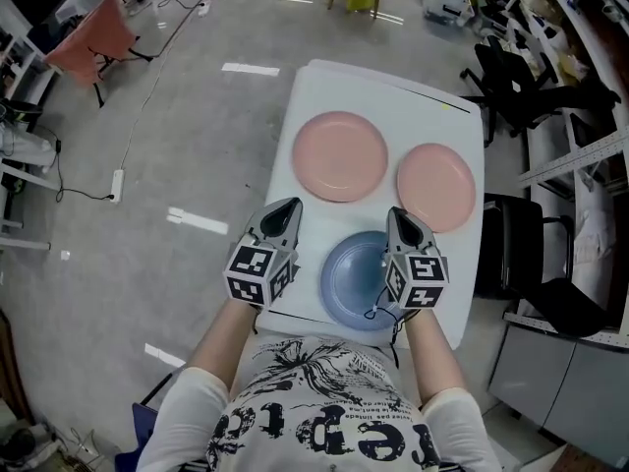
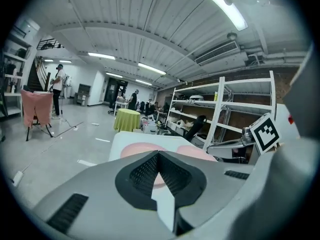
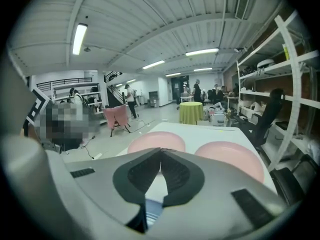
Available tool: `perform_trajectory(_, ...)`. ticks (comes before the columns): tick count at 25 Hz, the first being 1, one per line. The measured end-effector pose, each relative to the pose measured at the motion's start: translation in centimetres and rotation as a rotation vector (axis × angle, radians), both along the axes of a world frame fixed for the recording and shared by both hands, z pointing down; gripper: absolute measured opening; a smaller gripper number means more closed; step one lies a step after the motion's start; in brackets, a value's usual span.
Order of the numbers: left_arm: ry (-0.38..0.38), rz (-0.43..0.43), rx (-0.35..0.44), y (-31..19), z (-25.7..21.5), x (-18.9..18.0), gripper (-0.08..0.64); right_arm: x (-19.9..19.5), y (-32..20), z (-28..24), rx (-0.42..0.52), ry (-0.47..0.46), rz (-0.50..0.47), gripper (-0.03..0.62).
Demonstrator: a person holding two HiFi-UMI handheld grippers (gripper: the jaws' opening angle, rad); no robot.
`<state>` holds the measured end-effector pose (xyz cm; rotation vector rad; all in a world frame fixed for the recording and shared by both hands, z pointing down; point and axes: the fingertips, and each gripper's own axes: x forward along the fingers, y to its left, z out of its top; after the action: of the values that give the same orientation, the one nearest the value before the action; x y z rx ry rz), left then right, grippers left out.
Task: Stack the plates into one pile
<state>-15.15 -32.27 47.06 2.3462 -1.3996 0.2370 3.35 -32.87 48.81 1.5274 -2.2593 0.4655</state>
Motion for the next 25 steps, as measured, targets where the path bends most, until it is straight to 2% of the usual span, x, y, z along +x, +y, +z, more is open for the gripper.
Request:
perform_trajectory(3,-0.003,-0.009,-0.070,-2.9,2.2,-1.0,0.003,0.3,-3.0,2.6,-0.078,-0.003,0.024,0.006)
perform_trajectory(6,-0.010,-0.023,-0.098,-5.6,3.7,-1.6,0.003,0.7,-5.6,4.0,-0.127,-0.034,0.068,0.006)
perform_trajectory(8,-0.014,-0.031,-0.119,-7.0,4.9,-1.9,0.003,0.5,-7.1,4.8,-0.157,-0.072,0.082,0.090)
perform_trajectory(9,-0.012,-0.030,-0.135,-7.7,5.6,-1.9,0.006,0.5,-7.8,5.3,-0.171,-0.076,0.084,0.097)
perform_trajectory(11,-0.008,-0.020,-0.171,-8.8,6.9,-1.8,0.091,0.6,-9.2,6.2,-0.192,-0.051,0.086,0.123)
perform_trajectory(12,-0.013,-0.017,-0.189,-9.4,7.5,-1.8,0.092,0.7,-9.8,6.7,-0.203,-0.033,0.085,0.131)
perform_trajectory(18,-0.056,-0.012,-0.308,-12.6,10.8,-2.3,0.149,0.8,-13.0,9.9,-0.298,0.025,0.064,0.133)
perform_trajectory(25,-0.036,-0.020,-0.430,-15.9,14.1,-2.5,0.166,1.5,-15.4,13.1,-0.433,0.015,0.147,0.147)
